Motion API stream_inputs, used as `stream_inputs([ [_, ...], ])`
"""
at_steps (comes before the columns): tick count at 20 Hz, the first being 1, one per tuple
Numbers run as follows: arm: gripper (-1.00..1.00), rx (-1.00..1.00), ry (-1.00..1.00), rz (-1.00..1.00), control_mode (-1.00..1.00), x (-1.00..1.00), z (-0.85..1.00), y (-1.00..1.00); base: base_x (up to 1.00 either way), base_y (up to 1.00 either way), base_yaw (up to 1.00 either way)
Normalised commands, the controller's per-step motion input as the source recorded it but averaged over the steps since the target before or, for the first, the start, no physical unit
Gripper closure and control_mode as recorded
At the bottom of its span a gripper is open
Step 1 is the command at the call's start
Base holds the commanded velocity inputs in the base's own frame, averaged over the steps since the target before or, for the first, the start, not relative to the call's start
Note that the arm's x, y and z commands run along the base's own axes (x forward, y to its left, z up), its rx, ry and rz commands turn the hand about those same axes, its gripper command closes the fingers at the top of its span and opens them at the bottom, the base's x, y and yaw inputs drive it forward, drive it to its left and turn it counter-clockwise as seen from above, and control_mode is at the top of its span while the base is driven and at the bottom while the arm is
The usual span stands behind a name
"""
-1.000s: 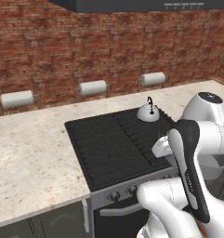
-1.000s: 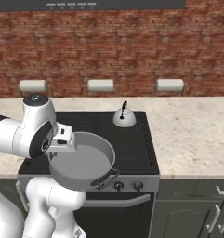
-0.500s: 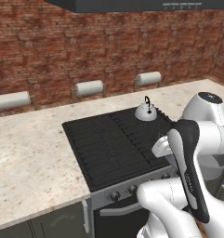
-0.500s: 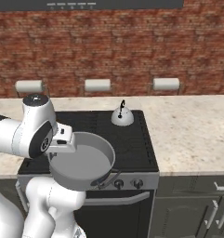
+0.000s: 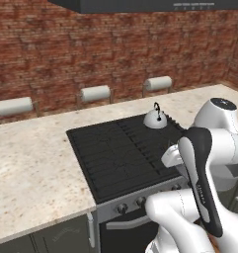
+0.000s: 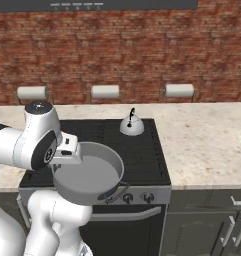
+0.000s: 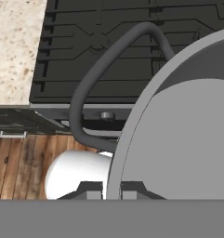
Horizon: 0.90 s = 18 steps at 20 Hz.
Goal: Pick the kettle from the cabinet and place it on a stove burner. Then pick the pot from the counter and place it on another stove burner. Finally, turn both burners on.
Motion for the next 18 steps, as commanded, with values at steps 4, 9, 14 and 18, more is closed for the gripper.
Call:
stream_inputs([
  [4, 1.00, 0.00, 0.00, 0.00, 1.00, 0.00, 0.00, 0.00, 0.23, 0.09, 0.00],
  [9, 1.00, 0.00, 0.00, 0.00, -1.00, 0.01, 0.00, 0.00, 0.04, 0.01, 0.00],
  [14, 1.00, 0.00, 0.00, 0.00, -1.00, 0.00, 0.00, 0.00, 0.00, 0.00, 0.00],
  [18, 1.00, 0.00, 0.00, 0.00, -1.00, 0.00, 0.00, 0.00, 0.00, 0.00, 0.00],
])
